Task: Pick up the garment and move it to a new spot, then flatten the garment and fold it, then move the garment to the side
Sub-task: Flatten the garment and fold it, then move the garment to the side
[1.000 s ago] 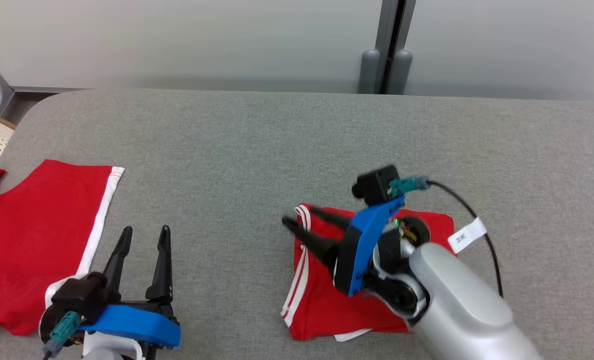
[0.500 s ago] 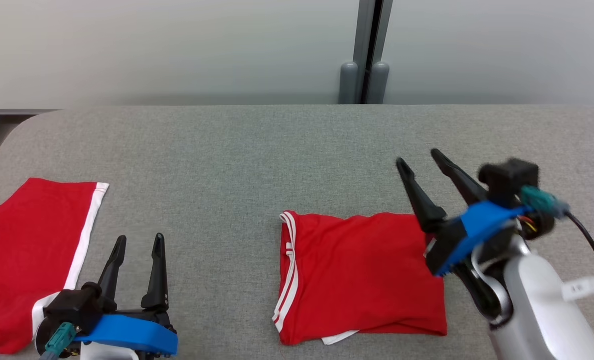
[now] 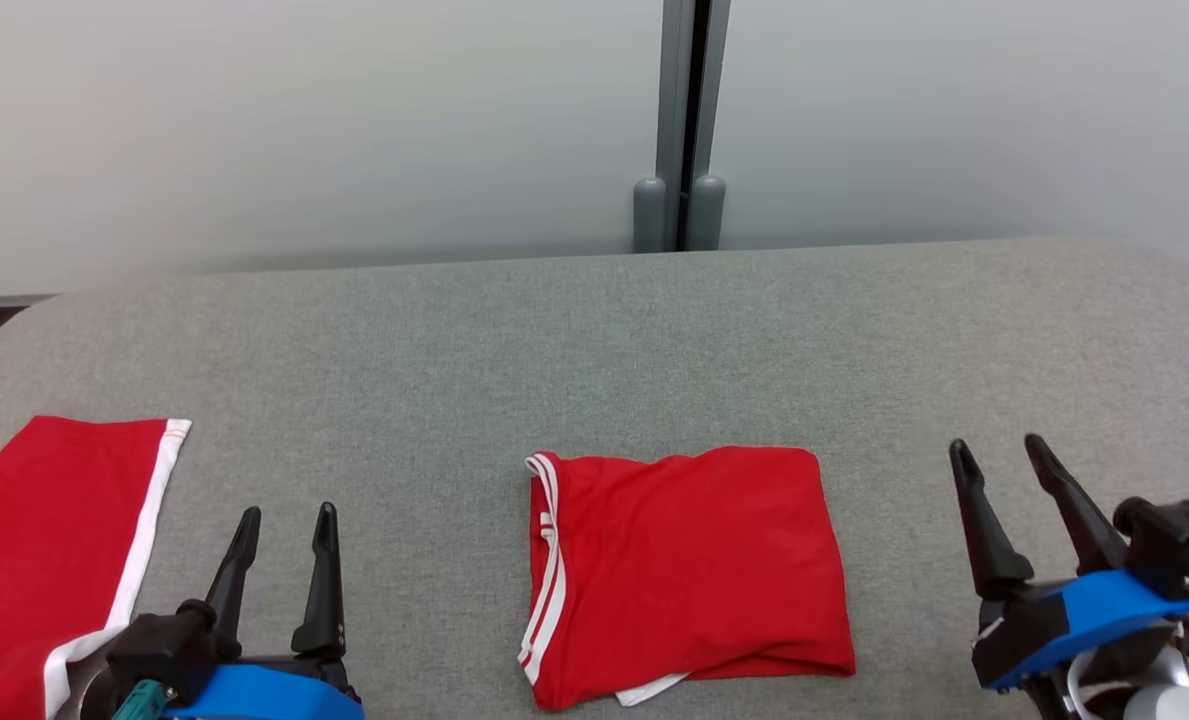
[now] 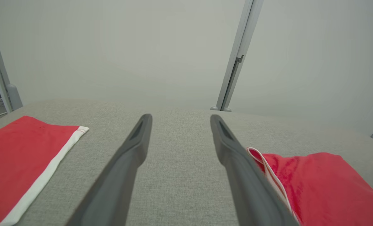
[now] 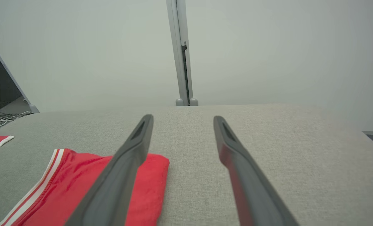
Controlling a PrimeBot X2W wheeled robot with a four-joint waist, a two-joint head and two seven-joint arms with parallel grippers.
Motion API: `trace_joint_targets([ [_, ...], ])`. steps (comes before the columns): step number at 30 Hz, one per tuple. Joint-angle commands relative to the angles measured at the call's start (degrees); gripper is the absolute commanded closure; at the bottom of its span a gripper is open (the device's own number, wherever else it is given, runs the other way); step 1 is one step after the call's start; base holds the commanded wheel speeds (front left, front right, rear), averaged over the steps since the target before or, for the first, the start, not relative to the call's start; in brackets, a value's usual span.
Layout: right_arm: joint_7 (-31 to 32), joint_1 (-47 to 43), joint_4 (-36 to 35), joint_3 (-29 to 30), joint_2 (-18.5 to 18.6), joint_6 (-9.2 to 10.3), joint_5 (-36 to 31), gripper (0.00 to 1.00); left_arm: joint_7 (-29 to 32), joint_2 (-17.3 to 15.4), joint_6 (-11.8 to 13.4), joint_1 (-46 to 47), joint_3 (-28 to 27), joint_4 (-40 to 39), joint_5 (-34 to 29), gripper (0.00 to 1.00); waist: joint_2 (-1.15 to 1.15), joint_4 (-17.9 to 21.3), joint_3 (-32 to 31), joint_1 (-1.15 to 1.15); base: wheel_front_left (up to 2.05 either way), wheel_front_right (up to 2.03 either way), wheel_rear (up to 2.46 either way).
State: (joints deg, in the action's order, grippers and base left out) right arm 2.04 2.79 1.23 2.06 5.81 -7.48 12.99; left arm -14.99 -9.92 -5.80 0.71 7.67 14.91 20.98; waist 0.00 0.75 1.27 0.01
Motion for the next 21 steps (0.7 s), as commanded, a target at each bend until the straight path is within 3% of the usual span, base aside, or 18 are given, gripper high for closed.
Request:
trace_joint_targets([
  [1, -0.48, -1.34, 0.17, 0.54, -0.28, -0.03, 0.00, 0.00, -0.25, -0.10, 0.33, -0.80, 0.05, -0.33, -0.39, 0.00, 0.00, 0.29, -0.82, -0.01, 0.00, 0.00, 0.00],
  [21, -0.57, -5.39, 1.83, 1.92, -0.99, -0.03, 0.88, 0.00, 1.68, 0.22, 1.42, -0.58, 1.07, 0.88, 0.54, 0.00, 0.00, 0.50, -1.87, -0.01, 0.00, 0.00, 0.00],
])
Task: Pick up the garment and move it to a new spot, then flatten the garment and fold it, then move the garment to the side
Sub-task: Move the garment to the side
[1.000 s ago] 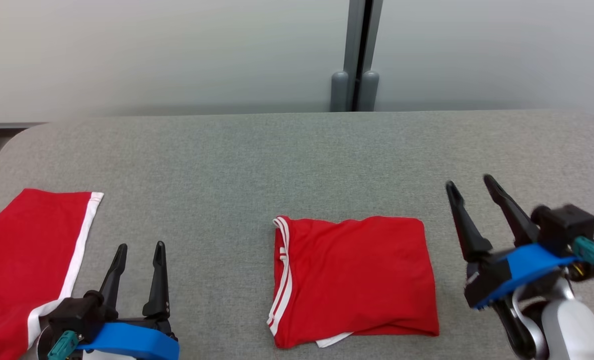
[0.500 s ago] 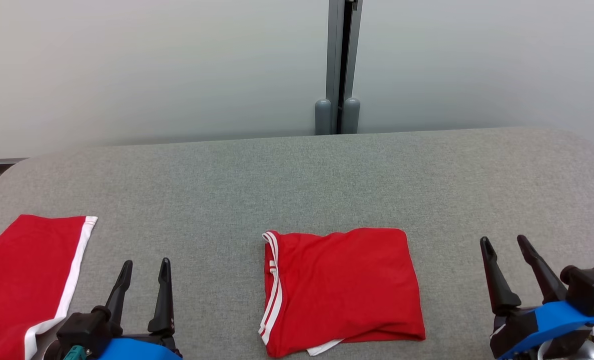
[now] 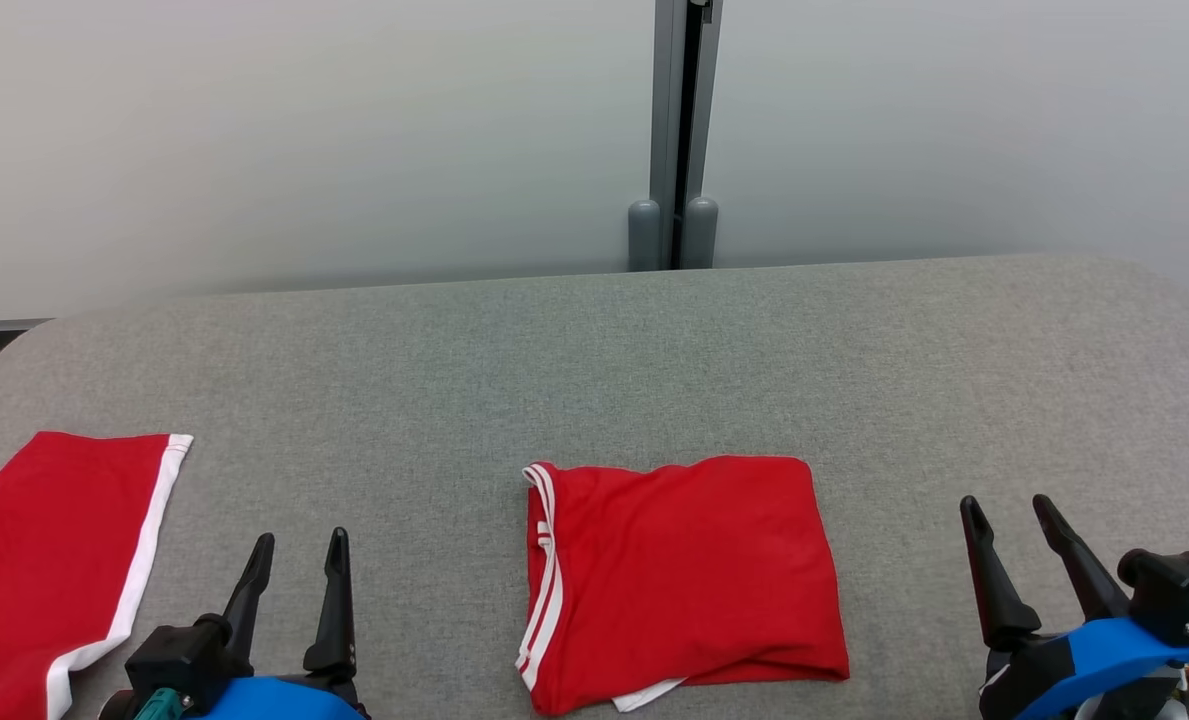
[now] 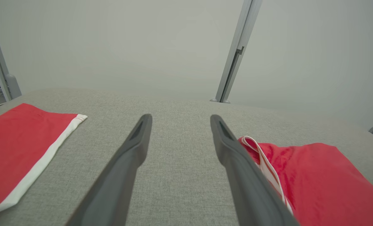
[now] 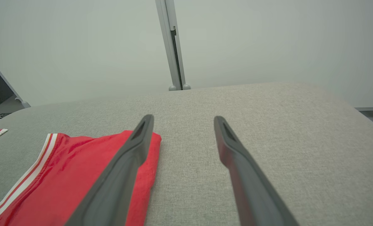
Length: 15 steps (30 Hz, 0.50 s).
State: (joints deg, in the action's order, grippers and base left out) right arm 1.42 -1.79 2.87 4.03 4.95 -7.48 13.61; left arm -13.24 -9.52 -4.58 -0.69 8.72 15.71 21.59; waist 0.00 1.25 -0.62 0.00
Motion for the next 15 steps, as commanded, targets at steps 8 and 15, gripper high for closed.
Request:
trace_joint_targets([
  [8, 0.58, -1.08, 0.68, -0.47, -0.57, -0.03, 0.84, 0.00, 0.19, -0.73, 1.15, 0.74, -0.27, 0.22, 0.23, 0.00, 0.00, 0.00, 0.29, 0.00, 0.00, 0.00, 0.00],
  [15, 1.59, 0.05, 0.98, -1.41, -0.30, -0.03, 0.98, 0.00, 0.11, -0.97, 1.34, 0.64, -0.08, -0.30, 0.47, 0.00, 0.00, -0.37, 0.53, 0.00, 0.00, 0.00, 0.00],
])
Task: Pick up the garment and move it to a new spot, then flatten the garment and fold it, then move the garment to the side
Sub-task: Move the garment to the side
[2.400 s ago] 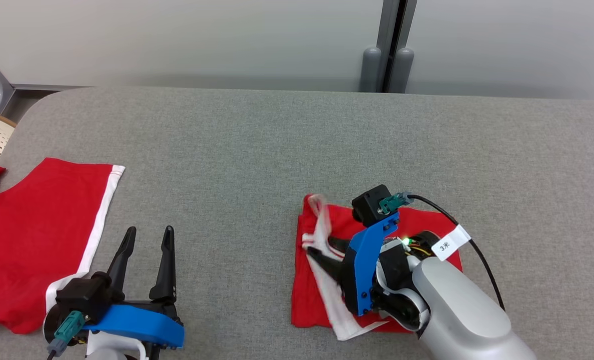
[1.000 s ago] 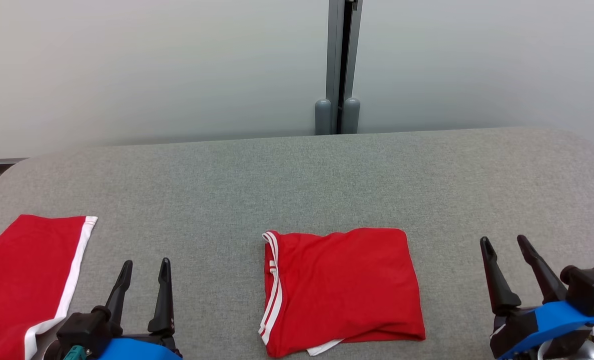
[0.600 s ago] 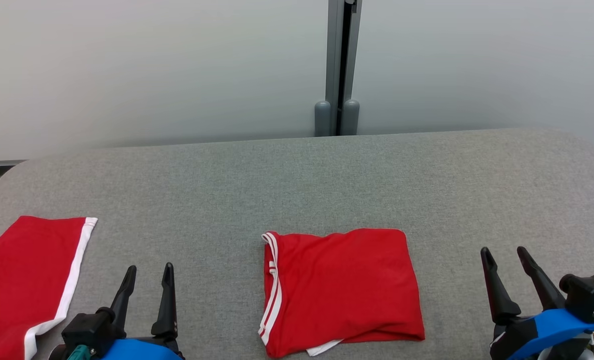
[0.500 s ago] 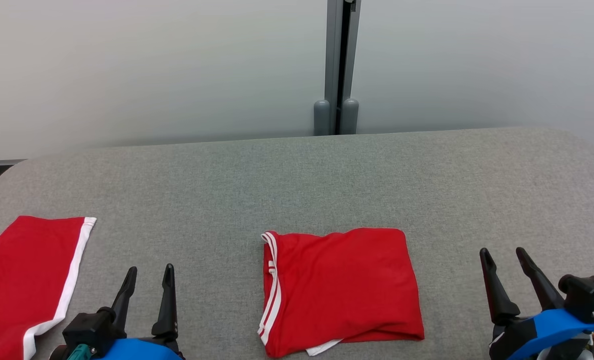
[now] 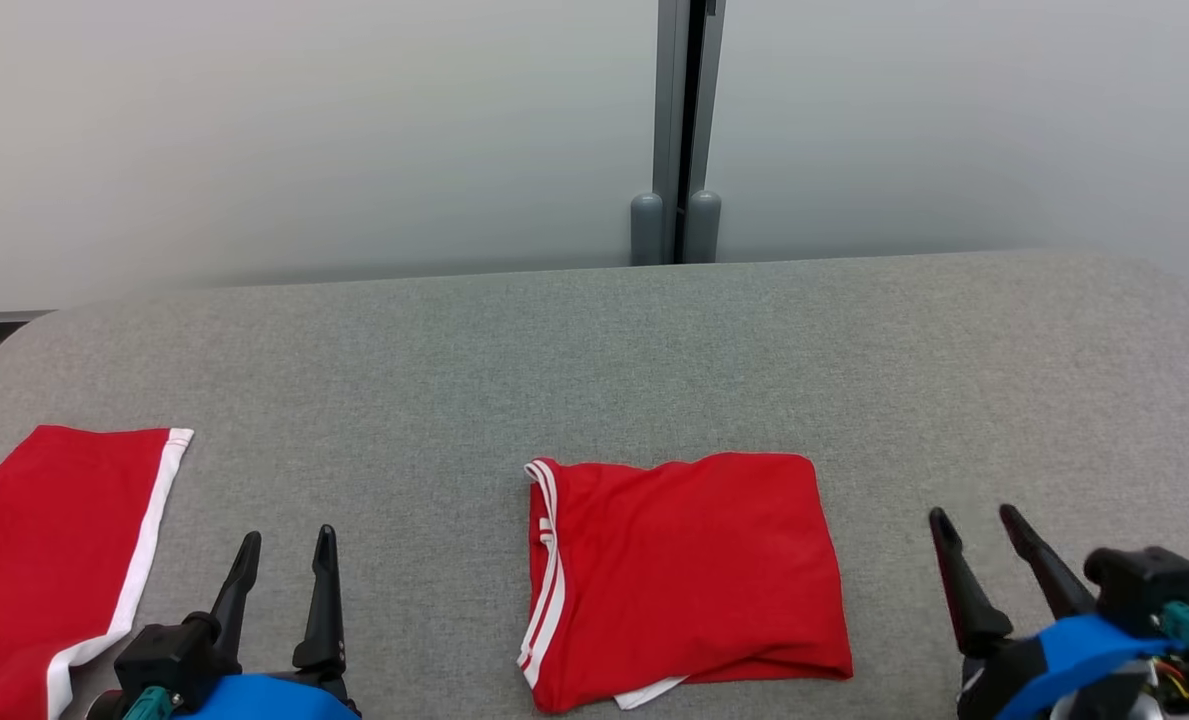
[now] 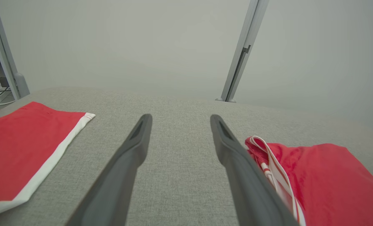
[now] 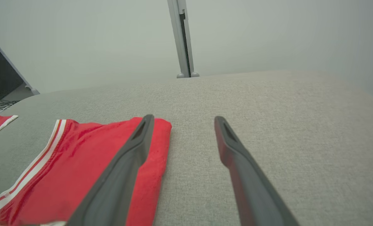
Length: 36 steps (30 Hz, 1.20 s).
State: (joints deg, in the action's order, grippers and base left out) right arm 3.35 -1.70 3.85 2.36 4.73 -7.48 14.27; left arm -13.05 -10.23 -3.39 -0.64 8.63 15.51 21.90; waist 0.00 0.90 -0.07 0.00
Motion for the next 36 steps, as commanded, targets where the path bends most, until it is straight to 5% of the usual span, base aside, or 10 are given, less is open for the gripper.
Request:
trace_joint_targets([
  [1, 0.13, 1.01, -0.01, -0.30, 0.42, -0.03, 0.36, 0.00, -0.11, -0.33, 0.17, 0.62, 0.02, -0.27, 0.09, 0.00, 0.00, -0.05, 0.08, 0.00, 0.00, 0.00, 0.00],
  [14, 24.09, 14.20, 13.15, 1.09, -1.68, -0.02, 1.63, 0.00, 0.58, -1.39, 0.22, 2.89, 0.75, -2.47, -0.21, 0.00, 0.00, -3.09, 2.52, 0.00, 0.00, 0.00, 0.00],
  [31, 27.40, 21.07, 36.05, -2.43, -2.51, -0.10, 4.61, 0.00, 0.16, -1.45, -0.16, 4.67, 1.94, -2.47, 0.30, 0.00, 0.00, -8.93, 5.76, 0.00, 0.00, 0.00, 0.00],
  [32, 28.31, 20.97, 36.57, -3.06, -2.70, -0.11, 4.26, 0.10, 0.03, -1.45, -0.12, 4.62, 1.95, -2.38, 0.36, 0.00, 0.00, -9.04, 5.75, 0.00, 0.00, 0.00, 0.00],
  [33, 29.01, 20.89, 36.69, -3.68, -2.83, -0.16, 3.82, 0.60, -0.06, -1.43, -0.10, 4.53, 1.95, -2.34, 0.47, 0.00, 0.00, -9.10, 5.75, 0.00, 0.00, 0.00, 0.00],
  [34, 29.35, 20.89, 36.20, -4.39, -2.93, -0.20, 3.33, 1.00, -0.16, -1.40, -0.07, 4.44, 1.95, -2.28, 0.55, 0.00, 0.00, -9.13, 5.77, 0.00, 0.00, 0.00, 0.00],
  [36, 29.29, 21.06, 34.42, -4.91, -2.85, -0.24, 1.32, 1.00, -0.25, -1.34, 0.03, 4.21, 1.90, -2.25, 0.68, 0.00, 0.00, -9.02, 5.85, 0.00, 0.00, 0.00, 0.00],
])
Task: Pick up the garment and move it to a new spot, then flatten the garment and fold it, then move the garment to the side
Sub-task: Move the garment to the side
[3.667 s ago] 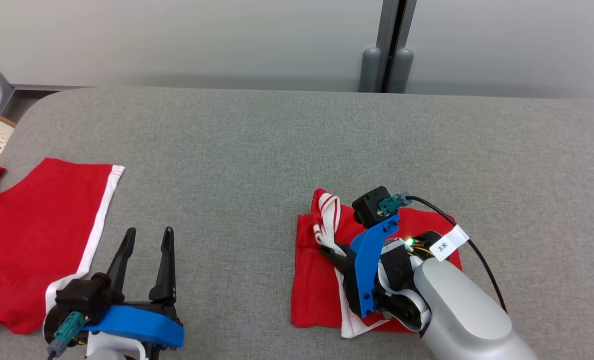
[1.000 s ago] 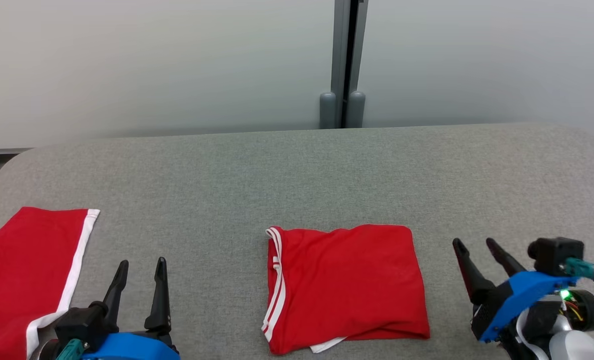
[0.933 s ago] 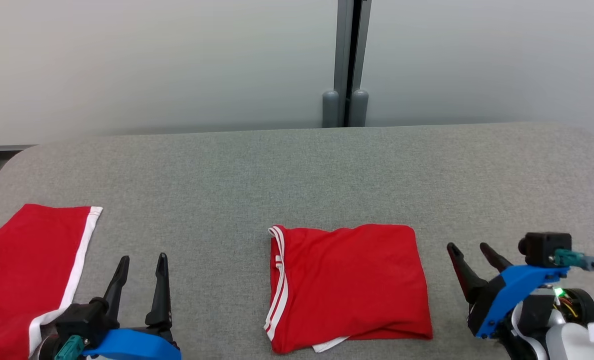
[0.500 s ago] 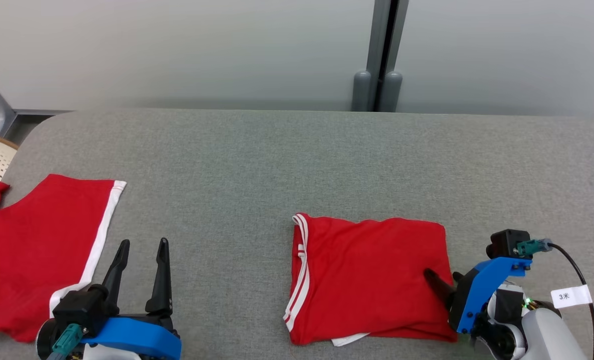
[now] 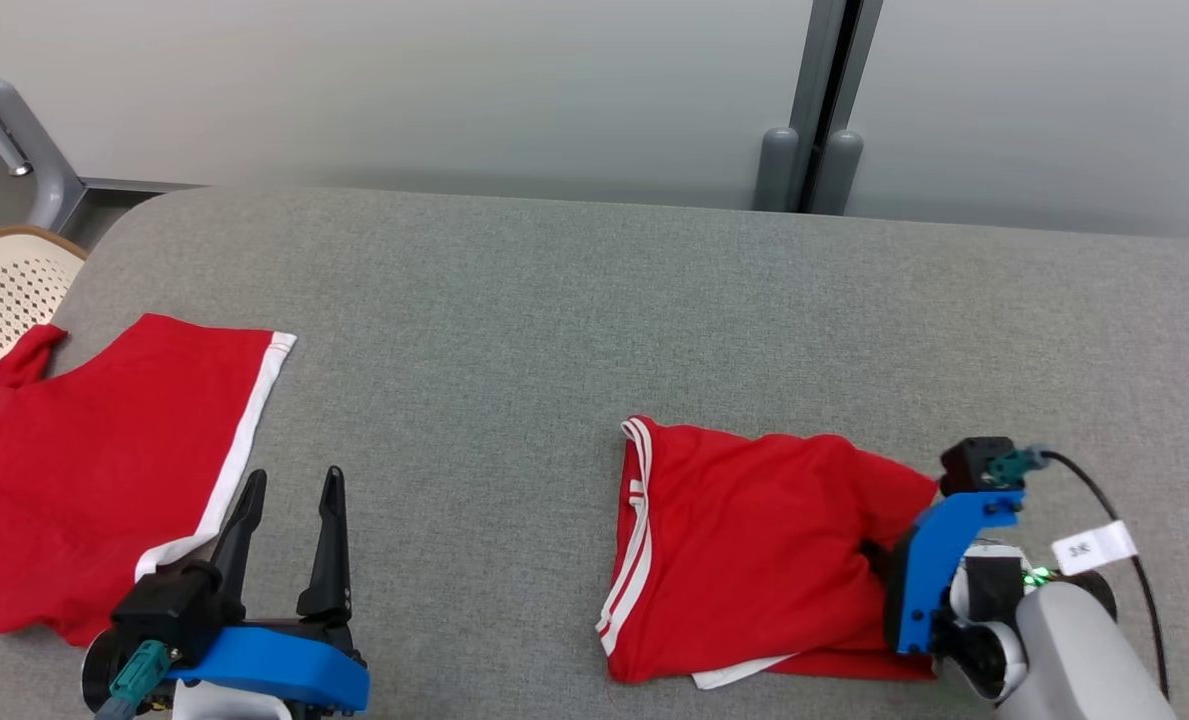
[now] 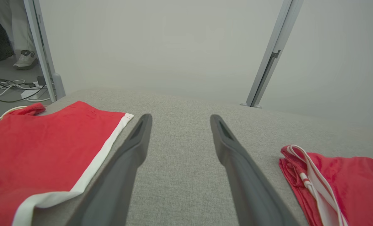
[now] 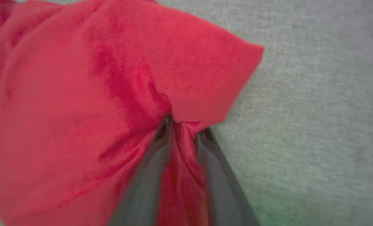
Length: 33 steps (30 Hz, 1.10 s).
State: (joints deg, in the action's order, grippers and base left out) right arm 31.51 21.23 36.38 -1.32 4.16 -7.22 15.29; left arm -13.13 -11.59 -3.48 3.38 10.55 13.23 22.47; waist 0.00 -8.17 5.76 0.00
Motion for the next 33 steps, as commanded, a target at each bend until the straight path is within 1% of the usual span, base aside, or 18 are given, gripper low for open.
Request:
trace_joint_targets([
  [1, 0.85, -1.54, 0.49, -1.34, -1.60, -0.44, -0.82, 1.00, -0.24, 0.03, 0.19, 0.08, -0.09, 0.02, 0.12, 0.00, 0.00, 0.21, 0.15, 0.00, 0.00, 0.00, 0.00],
  [4, 1.20, 0.44, -4.22, -3.03, 1.87, -0.33, -3.21, 1.00, -0.60, 0.19, 0.04, 0.37, 0.01, -0.16, 0.28, 0.00, 0.00, 0.95, 0.78, 0.00, 0.00, 0.00, 0.00],
  [7, 1.58, 3.59, -9.09, -7.78, 6.11, -0.28, -3.86, 1.00, -0.87, 0.23, -0.10, 0.87, -0.27, -0.56, 0.69, 0.00, 0.00, 2.50, 1.79, 0.00, 0.00, 0.00, 0.00],
  [11, 1.49, 8.73, -13.32, -14.66, 12.57, -0.27, -2.21, 1.00, -1.25, -0.10, -0.28, 1.43, -0.71, -1.16, 0.61, 0.00, 0.00, 5.95, 3.47, 0.00, 0.00, 0.00, 0.00],
  [15, 0.04, 14.66, -14.72, -19.25, 18.46, -0.27, -0.19, 1.00, -1.62, -0.25, -0.37, 2.58, -0.78, -2.30, 0.01, 0.00, 0.00, 9.73, 5.71, 0.00, 0.00, 0.00, 0.00],
  [18, -1.60, 18.03, -14.04, -21.19, 22.31, -0.28, 1.13, 1.00, -1.79, -0.33, -0.75, 3.91, -0.35, -3.59, -0.84, 0.00, 0.00, 12.55, 7.78, 0.00, 0.00, 0.00, 0.00],
  [19, -3.18, 20.45, -13.20, -21.80, 24.52, -0.26, 2.20, 1.00, -1.87, -0.39, -0.92, 4.54, -0.40, -4.82, -1.24, 0.00, 0.00, 14.65, 9.48, 0.00, 0.00, 0.00, 0.00],
  [23, -6.42, 23.89, -9.94, -21.54, 28.73, -0.27, 3.08, 1.00, -1.97, -0.87, -1.30, 6.38, 0.01, -6.65, -2.05, 0.00, 0.00, 17.57, 12.92, 0.00, 0.00, 0.00, 0.00],
  [27, -10.55, 27.27, -7.38, -22.46, 32.19, -0.26, 3.80, 1.00, -2.02, -1.78, -1.76, 7.84, 0.07, -7.91, -2.77, 0.00, 0.00, 19.94, 16.34, 0.00, 0.00, 0.00, 0.00],
  [33, -16.16, 30.69, -3.47, -21.44, 34.69, -0.27, 1.89, 1.00, -1.92, -3.97, -2.14, 9.82, 0.10, -9.10, -3.60, 0.00, 0.00, 21.51, 21.04, 0.00, 0.00, 0.00, 0.00],
])
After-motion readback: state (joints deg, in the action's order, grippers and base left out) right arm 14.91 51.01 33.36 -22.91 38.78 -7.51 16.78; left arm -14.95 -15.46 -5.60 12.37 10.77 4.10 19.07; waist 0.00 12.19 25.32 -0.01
